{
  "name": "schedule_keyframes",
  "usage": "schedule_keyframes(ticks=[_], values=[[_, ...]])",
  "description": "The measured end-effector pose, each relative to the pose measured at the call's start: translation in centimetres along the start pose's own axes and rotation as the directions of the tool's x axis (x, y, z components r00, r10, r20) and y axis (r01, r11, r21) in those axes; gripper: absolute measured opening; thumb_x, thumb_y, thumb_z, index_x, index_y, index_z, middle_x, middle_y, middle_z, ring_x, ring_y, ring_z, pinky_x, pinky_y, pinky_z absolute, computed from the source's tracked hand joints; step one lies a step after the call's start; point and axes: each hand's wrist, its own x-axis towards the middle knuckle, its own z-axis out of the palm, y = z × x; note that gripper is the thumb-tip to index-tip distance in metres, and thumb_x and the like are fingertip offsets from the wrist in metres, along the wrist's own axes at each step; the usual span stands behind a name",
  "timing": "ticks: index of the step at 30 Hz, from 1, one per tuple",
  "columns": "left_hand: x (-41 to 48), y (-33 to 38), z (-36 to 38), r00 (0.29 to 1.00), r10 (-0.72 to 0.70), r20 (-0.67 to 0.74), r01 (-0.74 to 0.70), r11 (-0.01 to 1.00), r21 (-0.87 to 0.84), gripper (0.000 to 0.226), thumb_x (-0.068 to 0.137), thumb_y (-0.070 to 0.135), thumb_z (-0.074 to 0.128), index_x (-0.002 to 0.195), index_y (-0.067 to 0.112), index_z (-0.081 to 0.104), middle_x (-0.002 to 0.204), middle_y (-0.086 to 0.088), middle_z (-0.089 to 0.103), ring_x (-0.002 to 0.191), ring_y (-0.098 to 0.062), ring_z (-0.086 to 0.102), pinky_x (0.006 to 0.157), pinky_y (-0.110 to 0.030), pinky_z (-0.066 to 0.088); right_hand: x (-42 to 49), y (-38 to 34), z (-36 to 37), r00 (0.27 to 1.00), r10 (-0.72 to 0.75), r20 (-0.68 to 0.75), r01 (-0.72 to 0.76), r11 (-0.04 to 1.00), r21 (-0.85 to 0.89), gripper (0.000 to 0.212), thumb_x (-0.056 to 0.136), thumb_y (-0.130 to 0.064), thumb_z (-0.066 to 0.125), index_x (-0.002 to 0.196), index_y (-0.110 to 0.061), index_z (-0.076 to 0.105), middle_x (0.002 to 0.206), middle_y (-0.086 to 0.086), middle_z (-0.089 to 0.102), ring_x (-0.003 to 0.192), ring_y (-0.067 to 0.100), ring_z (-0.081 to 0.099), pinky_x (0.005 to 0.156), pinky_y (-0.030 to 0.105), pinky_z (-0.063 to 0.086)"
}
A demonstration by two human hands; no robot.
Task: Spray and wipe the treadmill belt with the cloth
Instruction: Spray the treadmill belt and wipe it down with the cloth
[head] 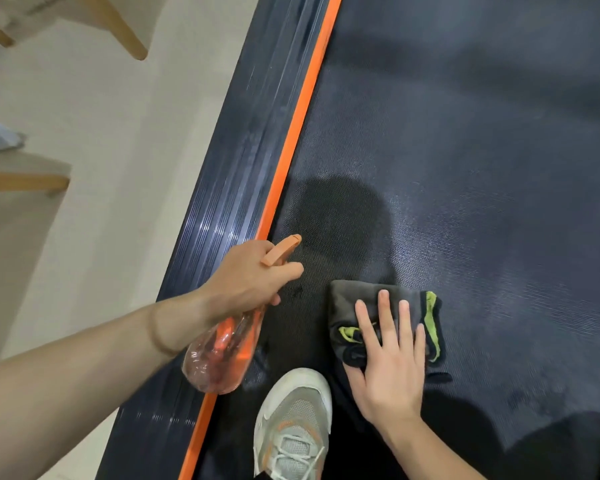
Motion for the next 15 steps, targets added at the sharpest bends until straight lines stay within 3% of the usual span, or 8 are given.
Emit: schedule_keyframes(ticks=[2,5,9,13,15], values=[[0.0,-0.1,0.0,0.999,-0.016,-0.030,0.017,1.000,0.023,0.040,0.094,0.032,0.071,0.074,0.002,0.055,0.069,-0.007,0.058,0.051,-0.014,0.073,0.062,-0.031,0.053,0.5,0.1,-0.1,0.998,-0.067,0.016,0.067,0.998,-0.003,0.084,0.075,-0.054,0.049,0.155,-0.029,0.039,0.167,0.006,0.024,0.154,0.035,0.019,0.118,0.061,0.023],[-0.1,-0.3,0.0,0.997,-0.026,-0.071,0.029,0.999,0.033,0.033,0.094,0.026,0.067,0.072,0.007,0.053,0.067,-0.006,0.060,0.050,-0.015,0.073,0.052,-0.023,0.048,3.3,-0.3,-0.8,0.955,-0.293,0.038,0.294,0.956,-0.021,0.085,0.075,-0.056,0.053,0.155,-0.031,0.039,0.168,0.003,0.019,0.154,0.033,0.019,0.119,0.059,0.024],[0.0,-1.1,-0.6,0.994,-0.035,-0.100,0.022,0.992,-0.124,0.029,0.093,0.023,0.072,0.073,0.010,0.055,0.067,-0.002,0.055,0.047,-0.011,0.064,0.061,-0.032,0.056,12.7,-1.0,-1.7,0.841,-0.541,-0.017,0.540,0.841,-0.029,0.083,0.072,-0.063,0.053,0.150,-0.035,0.045,0.165,0.000,0.029,0.151,0.030,0.029,0.117,0.055,0.028],[-0.3,-1.2,-1.3,0.989,0.005,-0.148,-0.026,0.990,-0.137,0.022,0.094,0.020,0.071,0.089,0.000,0.064,0.072,-0.008,0.061,0.051,-0.013,0.068,0.061,-0.030,0.057,24.0,-2.5,-4.0,0.907,-0.421,-0.028,0.418,0.905,-0.077,0.085,0.076,-0.059,0.063,0.153,-0.035,0.038,0.168,-0.001,0.022,0.154,0.029,0.020,0.120,0.055,0.021],[-0.2,-0.9,-1.8,0.989,0.023,-0.144,-0.046,0.987,-0.152,0.027,0.093,0.021,0.072,0.091,-0.005,0.063,0.077,-0.019,0.062,0.052,-0.016,0.069,0.068,-0.041,0.061,26.8,-3.6,-4.8,0.949,-0.311,-0.062,0.306,0.949,-0.069,0.080,0.083,-0.059,0.062,0.154,-0.035,0.035,0.168,-0.002,0.020,0.155,0.028,0.016,0.123,0.054,0.016]])
